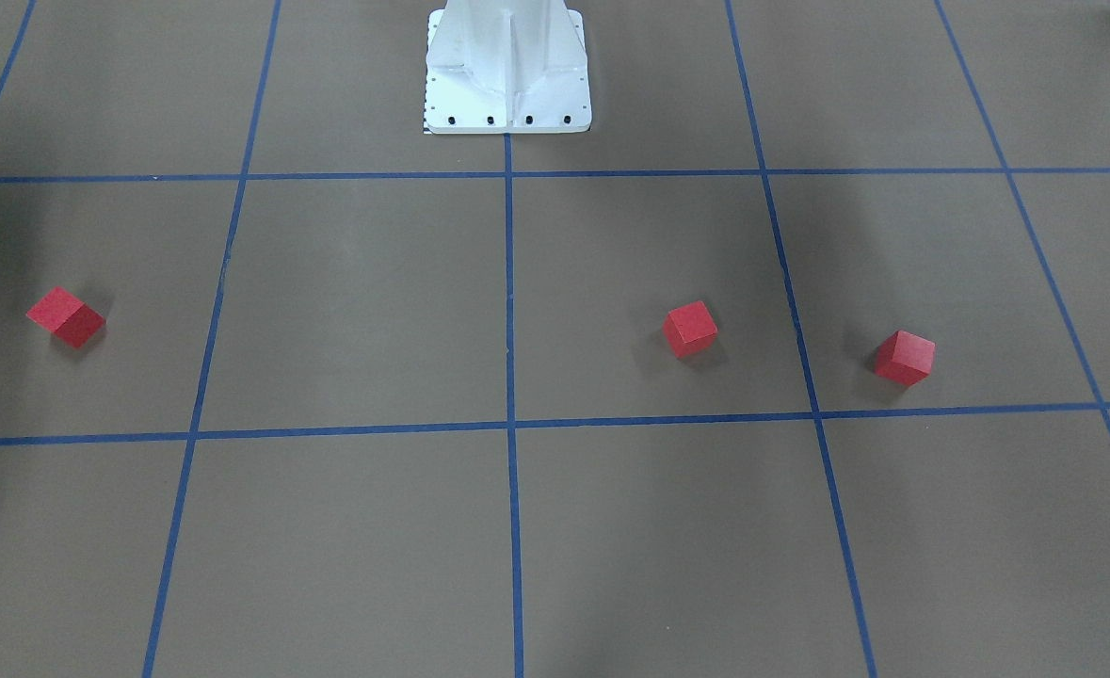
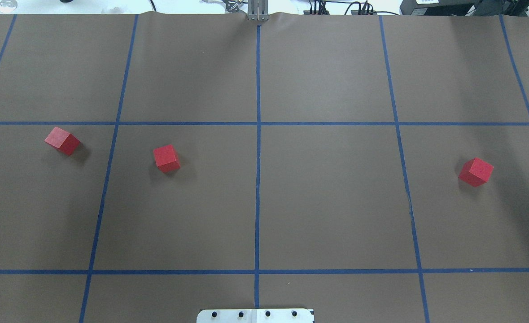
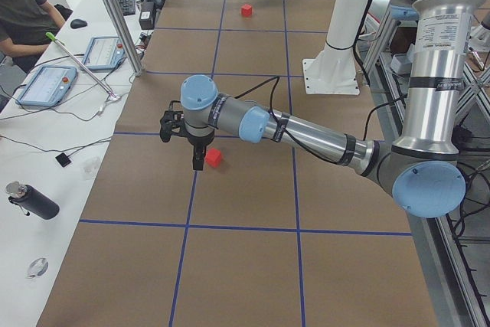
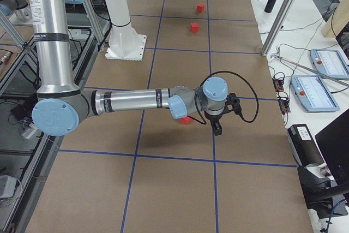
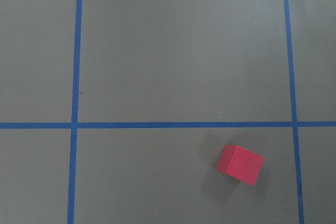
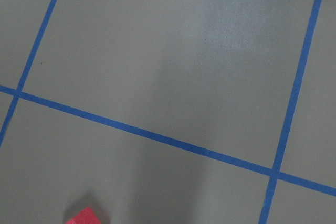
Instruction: Form red blocks into L shape at center
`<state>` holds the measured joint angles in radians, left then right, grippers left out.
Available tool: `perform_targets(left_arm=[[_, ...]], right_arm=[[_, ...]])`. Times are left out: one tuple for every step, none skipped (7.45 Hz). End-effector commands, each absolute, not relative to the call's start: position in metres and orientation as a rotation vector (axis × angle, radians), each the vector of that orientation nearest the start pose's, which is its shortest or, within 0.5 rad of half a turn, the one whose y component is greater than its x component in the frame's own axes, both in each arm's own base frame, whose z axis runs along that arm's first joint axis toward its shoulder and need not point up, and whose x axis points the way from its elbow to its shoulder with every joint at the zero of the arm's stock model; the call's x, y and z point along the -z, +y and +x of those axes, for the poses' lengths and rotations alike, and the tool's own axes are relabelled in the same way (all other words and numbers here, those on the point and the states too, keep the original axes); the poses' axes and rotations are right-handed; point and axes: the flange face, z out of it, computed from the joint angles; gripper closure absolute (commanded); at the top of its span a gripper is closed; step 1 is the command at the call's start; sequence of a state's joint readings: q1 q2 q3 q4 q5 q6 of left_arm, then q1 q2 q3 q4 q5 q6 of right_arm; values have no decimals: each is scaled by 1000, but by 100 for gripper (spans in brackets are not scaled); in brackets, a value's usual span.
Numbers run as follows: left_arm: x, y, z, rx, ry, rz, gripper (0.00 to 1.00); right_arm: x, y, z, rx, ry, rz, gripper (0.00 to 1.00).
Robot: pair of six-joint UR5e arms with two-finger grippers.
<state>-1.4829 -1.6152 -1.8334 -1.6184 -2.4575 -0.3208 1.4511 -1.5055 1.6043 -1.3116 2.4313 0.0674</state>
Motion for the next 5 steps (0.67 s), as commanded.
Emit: perform_targets(left_arm=[[-492, -508, -12, 52, 922, 154, 0], [-496, -508, -12, 67, 917, 138, 0], [-511, -499, -13, 79, 913, 114, 0], [-515, -493, -13, 85, 914, 105, 0], [-527, -485, -14, 93, 909, 86, 0]], right_arm=[[-572, -538, -7, 204, -881, 258, 1], [-572, -537, -7, 207, -888, 256, 1], [-573, -535, -9, 210, -916, 247, 1], [-581, -532, -8, 203, -912, 234, 1], [-588, -531, -7, 191, -906, 220, 1]])
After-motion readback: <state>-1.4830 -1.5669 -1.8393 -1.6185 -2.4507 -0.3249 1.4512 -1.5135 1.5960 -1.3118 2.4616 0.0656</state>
